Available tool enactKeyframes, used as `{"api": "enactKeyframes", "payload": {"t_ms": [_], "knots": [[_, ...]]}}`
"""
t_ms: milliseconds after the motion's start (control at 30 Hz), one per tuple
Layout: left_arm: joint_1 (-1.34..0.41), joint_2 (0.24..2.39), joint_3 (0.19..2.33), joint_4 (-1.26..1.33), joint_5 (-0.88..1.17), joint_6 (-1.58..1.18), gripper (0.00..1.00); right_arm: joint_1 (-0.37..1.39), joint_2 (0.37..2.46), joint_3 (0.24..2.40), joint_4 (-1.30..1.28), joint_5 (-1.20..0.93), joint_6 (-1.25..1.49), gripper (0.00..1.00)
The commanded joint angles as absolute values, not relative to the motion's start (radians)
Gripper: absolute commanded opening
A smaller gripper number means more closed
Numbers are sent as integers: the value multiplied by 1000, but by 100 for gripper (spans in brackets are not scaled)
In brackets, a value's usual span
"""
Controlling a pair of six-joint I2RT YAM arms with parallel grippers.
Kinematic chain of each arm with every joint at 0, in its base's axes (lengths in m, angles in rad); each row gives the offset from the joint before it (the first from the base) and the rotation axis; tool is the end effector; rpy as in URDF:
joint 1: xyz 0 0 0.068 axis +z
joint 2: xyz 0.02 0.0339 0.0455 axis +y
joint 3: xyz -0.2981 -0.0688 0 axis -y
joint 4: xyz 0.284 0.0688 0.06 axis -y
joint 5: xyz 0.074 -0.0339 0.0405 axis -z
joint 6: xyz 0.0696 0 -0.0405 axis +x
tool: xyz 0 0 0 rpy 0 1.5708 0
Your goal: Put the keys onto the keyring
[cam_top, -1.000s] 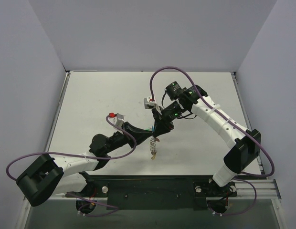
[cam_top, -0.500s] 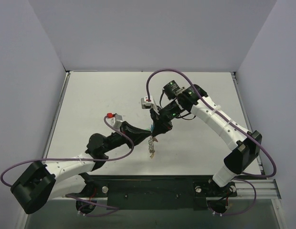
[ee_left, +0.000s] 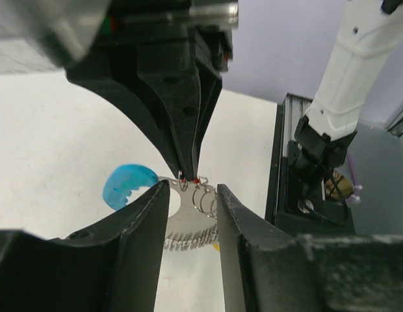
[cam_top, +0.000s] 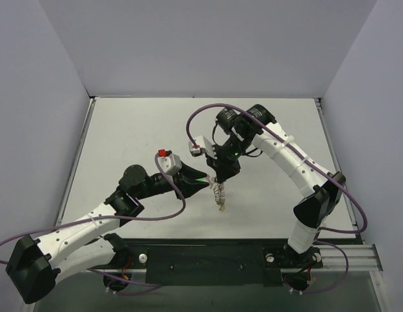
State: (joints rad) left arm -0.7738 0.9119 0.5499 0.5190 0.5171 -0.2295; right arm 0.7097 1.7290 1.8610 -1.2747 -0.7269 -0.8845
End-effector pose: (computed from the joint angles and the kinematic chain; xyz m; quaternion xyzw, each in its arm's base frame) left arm 0.1599 -0.2043 0.3258 0.3560 0.5525 -0.4991 0.5647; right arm 0.2679 0.2911 0.3901 -0.7061 0.5842 0.3287 0.2281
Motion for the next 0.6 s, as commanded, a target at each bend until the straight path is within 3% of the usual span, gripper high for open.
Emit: {"api": "enactKeyframes", "payload": {"t_ms": [0,567], "knots": [[-814,963,615,422,497,-118,43,718,1721,1899,-1483,-707,-919,0],[-888,1068,641,512,362,-61,32,721,1724,1888,-1483,-744,-920,0]]}}
